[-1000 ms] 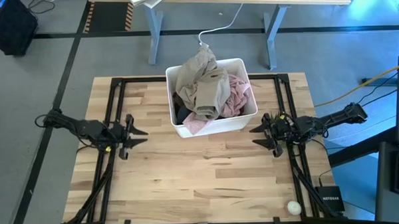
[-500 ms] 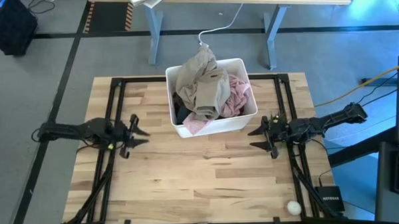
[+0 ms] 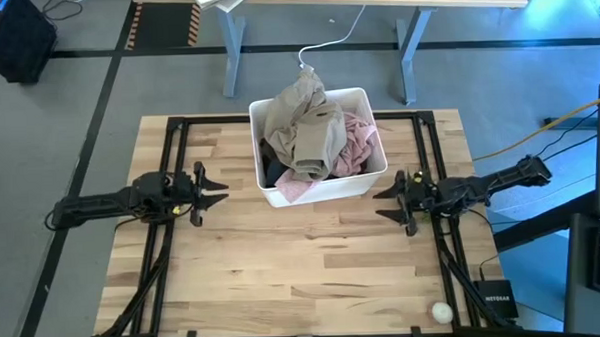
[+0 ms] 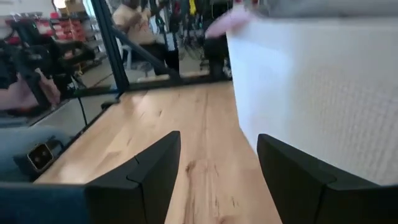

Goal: Sort clothes
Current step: Return to Home Position

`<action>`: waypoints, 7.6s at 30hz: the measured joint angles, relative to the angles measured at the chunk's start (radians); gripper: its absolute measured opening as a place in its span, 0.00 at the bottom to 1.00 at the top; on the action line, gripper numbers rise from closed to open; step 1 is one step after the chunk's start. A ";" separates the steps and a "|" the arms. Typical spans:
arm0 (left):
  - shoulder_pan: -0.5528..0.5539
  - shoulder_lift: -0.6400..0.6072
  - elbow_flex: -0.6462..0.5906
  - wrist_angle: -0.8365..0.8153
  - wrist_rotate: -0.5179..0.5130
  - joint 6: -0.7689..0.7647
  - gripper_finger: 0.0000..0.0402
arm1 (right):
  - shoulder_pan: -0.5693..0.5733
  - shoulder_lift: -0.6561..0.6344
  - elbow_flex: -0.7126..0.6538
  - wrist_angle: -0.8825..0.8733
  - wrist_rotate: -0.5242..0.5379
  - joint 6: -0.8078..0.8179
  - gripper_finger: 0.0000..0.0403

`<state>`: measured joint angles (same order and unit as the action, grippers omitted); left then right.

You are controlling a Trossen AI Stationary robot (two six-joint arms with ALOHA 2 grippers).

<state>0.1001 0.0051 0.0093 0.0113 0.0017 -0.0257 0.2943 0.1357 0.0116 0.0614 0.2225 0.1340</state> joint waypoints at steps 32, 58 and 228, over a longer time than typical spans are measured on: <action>-0.001 0.001 0.000 -0.002 0.000 0.000 0.26 | 0.000 -0.131 -0.004 -0.036 -0.129 -0.087 0.57; -0.002 0.001 0.000 -0.002 0.000 0.000 0.26 | 0.000 -0.131 -0.005 -0.035 -0.129 -0.087 0.57; -0.001 0.001 -0.001 -0.002 0.000 0.000 0.26 | 0.000 -0.131 -0.005 -0.035 -0.129 -0.087 0.57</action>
<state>0.0987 0.0060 0.0086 0.0094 0.0014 -0.0261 0.2943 0.0051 0.0067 0.0263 0.0933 0.0471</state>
